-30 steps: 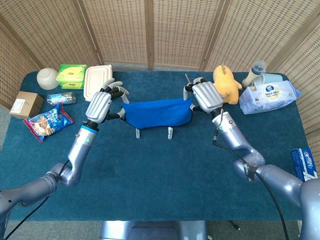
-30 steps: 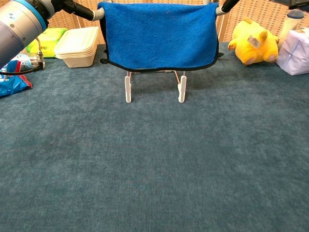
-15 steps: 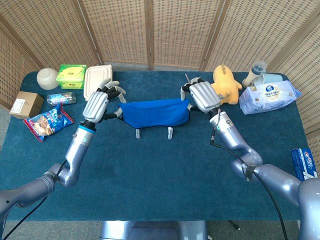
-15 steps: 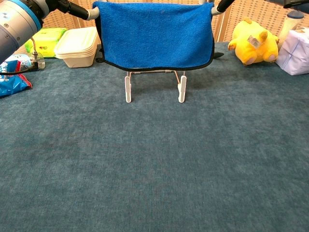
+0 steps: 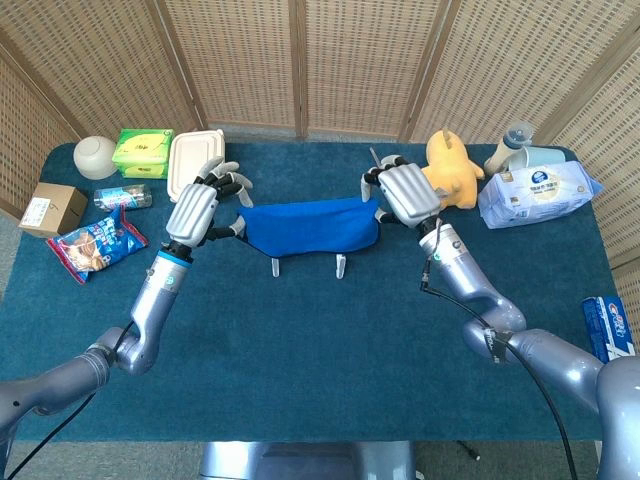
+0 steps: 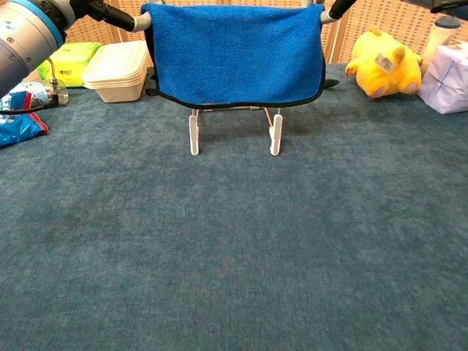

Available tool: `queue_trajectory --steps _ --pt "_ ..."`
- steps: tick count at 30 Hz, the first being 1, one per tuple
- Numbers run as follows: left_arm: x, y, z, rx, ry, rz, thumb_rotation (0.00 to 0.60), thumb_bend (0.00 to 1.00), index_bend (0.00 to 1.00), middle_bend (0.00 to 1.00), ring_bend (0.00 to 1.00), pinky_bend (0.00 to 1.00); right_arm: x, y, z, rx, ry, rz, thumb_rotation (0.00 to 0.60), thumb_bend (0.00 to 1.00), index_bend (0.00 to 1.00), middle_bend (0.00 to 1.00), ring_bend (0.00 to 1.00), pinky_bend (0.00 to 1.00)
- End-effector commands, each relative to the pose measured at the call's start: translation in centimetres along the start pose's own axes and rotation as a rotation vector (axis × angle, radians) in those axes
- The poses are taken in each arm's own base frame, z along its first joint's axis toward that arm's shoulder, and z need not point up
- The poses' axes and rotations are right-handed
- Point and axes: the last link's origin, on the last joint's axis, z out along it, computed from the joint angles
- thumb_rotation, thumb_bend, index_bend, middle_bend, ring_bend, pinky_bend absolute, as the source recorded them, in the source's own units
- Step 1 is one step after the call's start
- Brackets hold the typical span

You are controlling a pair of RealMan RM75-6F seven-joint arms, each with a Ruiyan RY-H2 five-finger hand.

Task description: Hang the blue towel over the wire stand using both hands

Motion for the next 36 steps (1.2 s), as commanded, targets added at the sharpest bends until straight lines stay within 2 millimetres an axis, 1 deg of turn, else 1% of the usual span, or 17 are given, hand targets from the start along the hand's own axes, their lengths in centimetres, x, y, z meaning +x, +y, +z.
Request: queue_trajectory --steps 1,3,4,6,7,9,12,14,20,23,27,31,36 --pt "0.0 -0.1 -0.1 -0.002 -0.007 0.006 0.600 0.54 0.57 0.28 0.10 0.03 0.1 0.0 0.0 0.002 -0.006 -0.019 0.600 0.37 0.79 0.45 0.35 0.20" --pt "0.2 -0.3 -0.2 -0.004 -0.022 0.020 0.600 0.54 0.48 0.21 0.04 0.01 0.1 0.2 0.0 0.002 -0.025 -0.044 0.600 0.35 0.68 0.40 0.27 0.16" --pt "0.2 -0.4 -0.3 -0.005 -0.030 0.030 0.600 0.54 0.44 0.18 0.02 0.00 0.2 0.2 0.0 0.002 -0.032 -0.055 0.600 0.34 0.64 0.38 0.24 0.14" --pt "0.4 -0.8 -0.4 -0.005 -0.062 0.080 0.600 0.54 0.33 0.08 0.00 0.00 0.3 0.6 0.0 0.006 -0.051 -0.115 0.600 0.28 0.53 0.34 0.18 0.08" --pt "0.5 -0.9 -0.5 -0.004 -0.070 0.092 0.600 0.54 0.28 0.04 0.00 0.00 0.4 0.6 -0.1 0.007 -0.054 -0.132 0.600 0.26 0.50 0.33 0.17 0.07" --pt "0.9 -1.3 -0.6 0.002 -0.095 0.149 0.600 0.54 0.21 0.00 0.00 0.00 0.4 0.9 -0.2 0.013 -0.062 -0.198 0.600 0.22 0.40 0.29 0.13 0.02" --pt "1.3 -1.6 -0.7 0.014 -0.117 0.205 0.600 0.54 0.13 0.00 0.00 0.00 0.5 1.2 -0.3 0.021 -0.068 -0.267 0.600 0.16 0.33 0.26 0.08 0.00" --pt "1.5 -1.7 -0.8 0.020 -0.121 0.220 0.600 0.54 0.11 0.00 0.00 0.00 0.5 1.4 -0.3 0.025 -0.069 -0.299 0.600 0.14 0.31 0.25 0.06 0.00" --pt "2.2 -1.8 -1.1 0.030 -0.103 0.237 0.600 0.54 0.10 0.00 0.00 0.00 0.9 1.9 -0.6 0.030 -0.058 -0.348 0.600 0.11 0.29 0.22 0.01 0.00" --pt "2.6 -2.0 -1.3 0.038 -0.093 0.239 0.600 0.54 0.10 0.00 0.00 0.00 1.2 2.1 -0.9 0.029 -0.057 -0.355 0.600 0.09 0.29 0.22 0.01 0.00" --pt "3.3 -2.4 -1.7 0.051 -0.076 0.240 0.600 0.54 0.11 0.00 0.00 0.00 1.7 2.5 -1.3 0.023 -0.051 -0.371 0.600 0.09 0.29 0.22 0.01 0.00" --pt "4.1 -2.6 -2.4 0.060 -0.061 0.233 0.600 0.54 0.14 0.00 0.00 0.00 2.0 2.8 -1.9 0.017 -0.048 -0.367 0.600 0.09 0.30 0.22 0.01 0.00" --pt "5.2 -2.9 -3.8 0.078 -0.048 0.224 0.600 0.54 0.19 0.00 0.00 0.00 2.4 3.2 -3.0 0.005 -0.030 -0.341 0.600 0.10 0.33 0.22 0.06 0.00"
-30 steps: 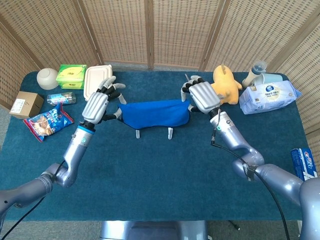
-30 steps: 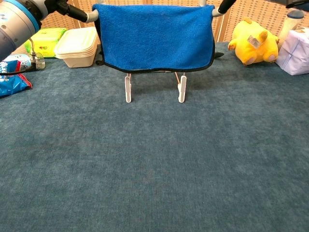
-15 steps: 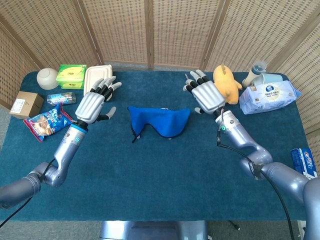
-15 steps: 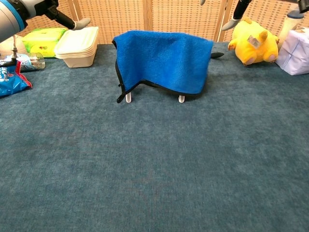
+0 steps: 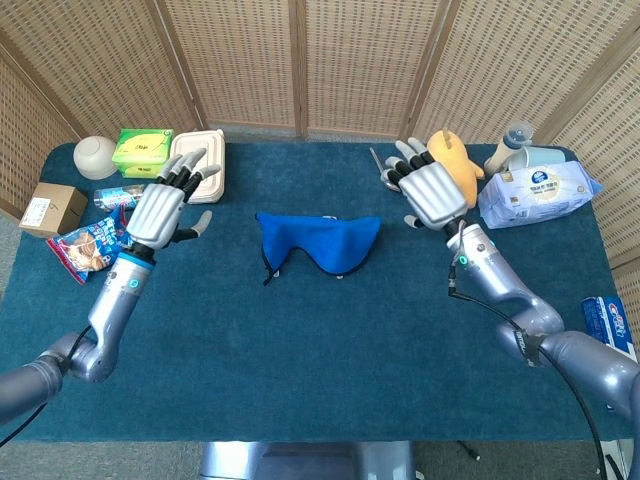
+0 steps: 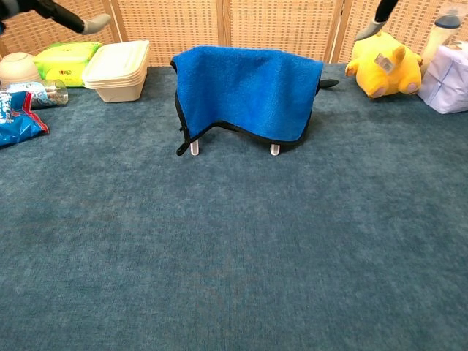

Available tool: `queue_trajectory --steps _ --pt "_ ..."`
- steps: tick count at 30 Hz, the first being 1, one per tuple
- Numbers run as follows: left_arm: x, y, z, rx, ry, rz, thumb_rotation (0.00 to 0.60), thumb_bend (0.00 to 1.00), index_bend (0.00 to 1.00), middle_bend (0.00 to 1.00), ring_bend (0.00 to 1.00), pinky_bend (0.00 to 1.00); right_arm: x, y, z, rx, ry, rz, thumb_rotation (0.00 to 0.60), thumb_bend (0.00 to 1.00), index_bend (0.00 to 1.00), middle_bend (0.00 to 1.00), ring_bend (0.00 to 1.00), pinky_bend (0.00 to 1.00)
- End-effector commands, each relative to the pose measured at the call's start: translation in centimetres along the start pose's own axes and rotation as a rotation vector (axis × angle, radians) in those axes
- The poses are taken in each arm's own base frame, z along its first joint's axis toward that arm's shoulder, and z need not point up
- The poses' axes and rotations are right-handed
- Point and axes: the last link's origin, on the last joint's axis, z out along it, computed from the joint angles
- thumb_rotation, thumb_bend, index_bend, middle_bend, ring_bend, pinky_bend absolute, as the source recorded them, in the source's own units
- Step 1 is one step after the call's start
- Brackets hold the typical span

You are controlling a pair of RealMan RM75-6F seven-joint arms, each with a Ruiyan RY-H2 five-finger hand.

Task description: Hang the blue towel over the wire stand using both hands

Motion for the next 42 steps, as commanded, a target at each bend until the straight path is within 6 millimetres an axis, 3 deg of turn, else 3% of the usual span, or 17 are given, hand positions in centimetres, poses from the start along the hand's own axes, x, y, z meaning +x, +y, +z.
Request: queue_trajectory --steps 1,7,11,18,29,42 --pt "0.7 -0.5 -1.2 0.017 0.006 -0.006 0.600 0.54 0.20 0.00 0.00 0.00 0.1 0.4 -0.7 -0.010 0.009 0.014 0.600 0.10 0.34 0.22 0.07 0.00" --pt "2.0 -1.2 -4.5 0.063 0.016 -0.055 0.600 0.54 0.27 0.05 0.00 0.00 0.4 1.1 -2.9 -0.029 0.039 0.067 0.600 0.17 0.38 0.25 0.15 0.05" --pt "2.7 -1.8 -6.8 0.098 0.012 -0.067 0.600 0.54 0.29 0.07 0.00 0.00 0.4 1.4 -4.4 -0.048 0.059 0.120 0.600 0.23 0.40 0.27 0.23 0.16" --pt "3.5 -2.9 -12.6 0.192 -0.011 -0.105 0.600 0.54 0.30 0.08 0.00 0.00 -0.1 2.2 -8.5 -0.097 0.086 0.194 0.600 0.33 0.42 0.29 0.25 0.31" --pt "5.0 -4.2 -21.4 0.353 -0.042 -0.061 0.600 0.54 0.30 0.11 0.00 0.00 -1.7 2.9 -16.0 -0.227 0.068 0.281 0.600 0.34 0.38 0.29 0.29 0.32" --pt "4.8 -3.1 -28.9 0.479 -0.108 0.067 0.600 0.53 0.30 0.13 0.00 0.00 -3.0 3.4 -24.8 -0.471 -0.005 0.231 0.600 0.34 0.31 0.27 0.25 0.32"
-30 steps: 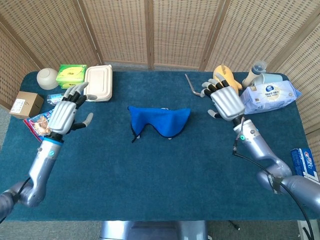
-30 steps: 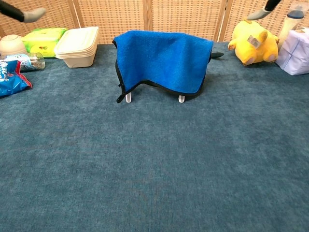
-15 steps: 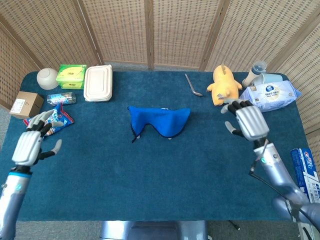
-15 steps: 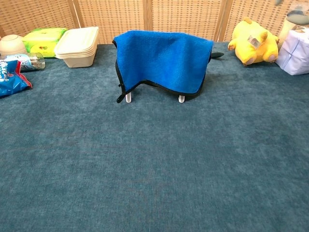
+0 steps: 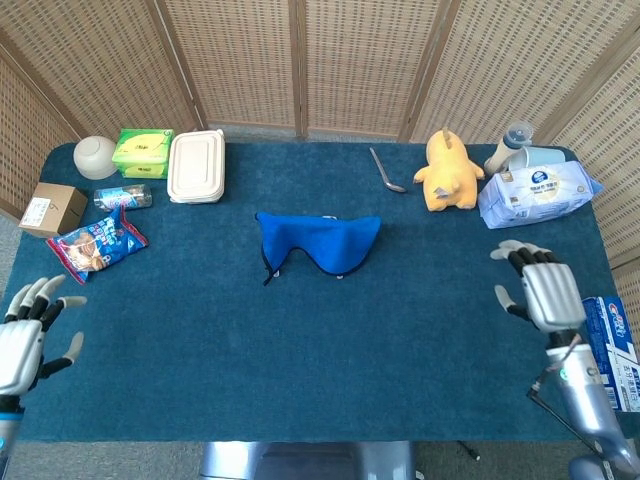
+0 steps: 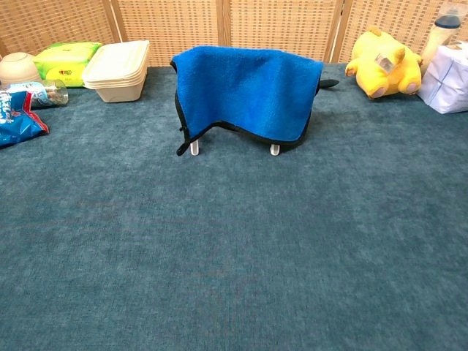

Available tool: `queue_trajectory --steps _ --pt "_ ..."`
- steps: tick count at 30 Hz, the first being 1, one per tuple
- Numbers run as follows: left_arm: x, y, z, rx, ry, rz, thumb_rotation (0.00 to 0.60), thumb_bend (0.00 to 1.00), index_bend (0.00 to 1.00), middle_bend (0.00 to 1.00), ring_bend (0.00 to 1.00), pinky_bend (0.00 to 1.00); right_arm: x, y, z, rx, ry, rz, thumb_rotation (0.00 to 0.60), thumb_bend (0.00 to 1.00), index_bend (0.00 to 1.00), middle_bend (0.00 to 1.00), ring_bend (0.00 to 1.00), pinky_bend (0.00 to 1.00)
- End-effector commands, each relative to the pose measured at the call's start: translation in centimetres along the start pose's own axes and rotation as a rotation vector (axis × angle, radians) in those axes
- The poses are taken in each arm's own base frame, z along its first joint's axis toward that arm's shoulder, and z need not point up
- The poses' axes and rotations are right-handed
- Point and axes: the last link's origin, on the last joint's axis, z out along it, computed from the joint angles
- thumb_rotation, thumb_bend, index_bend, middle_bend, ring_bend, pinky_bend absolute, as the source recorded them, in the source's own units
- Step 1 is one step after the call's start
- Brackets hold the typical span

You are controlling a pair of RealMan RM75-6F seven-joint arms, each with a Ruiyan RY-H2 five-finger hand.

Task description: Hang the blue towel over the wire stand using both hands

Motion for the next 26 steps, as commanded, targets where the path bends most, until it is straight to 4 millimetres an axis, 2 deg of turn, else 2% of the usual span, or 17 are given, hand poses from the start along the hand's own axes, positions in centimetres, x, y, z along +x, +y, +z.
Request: queue_trajectory --steps 1,5,13,18,26 --pt "-0.5 -0.5 -2.4 0.051 -0.013 0.033 0.600 0.53 0.30 0.13 0.00 0.00 0.3 1.6 -3.4 -0.117 -0.001 -0.035 0.600 0.34 0.31 0.27 0.25 0.32" --pt "-1.0 -0.2 -3.6 0.042 0.005 0.078 0.600 0.53 0.32 0.15 0.00 0.00 0.5 1.9 -5.6 -0.181 0.005 -0.055 0.600 0.34 0.30 0.26 0.23 0.32" --pt "-0.9 0.9 -3.7 0.015 0.023 0.067 0.600 0.53 0.33 0.16 0.00 0.00 0.8 2.6 -7.5 -0.245 0.013 -0.038 0.600 0.34 0.28 0.24 0.20 0.29" --pt "-0.7 1.3 -3.4 0.005 0.029 0.071 0.600 0.53 0.33 0.18 0.02 0.00 0.8 2.8 -8.0 -0.262 0.013 -0.024 0.600 0.34 0.28 0.24 0.20 0.28" --pt "-1.6 1.9 -2.7 -0.003 0.008 0.070 0.600 0.53 0.35 0.16 0.02 0.00 0.5 2.8 -8.2 -0.259 -0.003 -0.008 0.600 0.34 0.28 0.24 0.20 0.28"
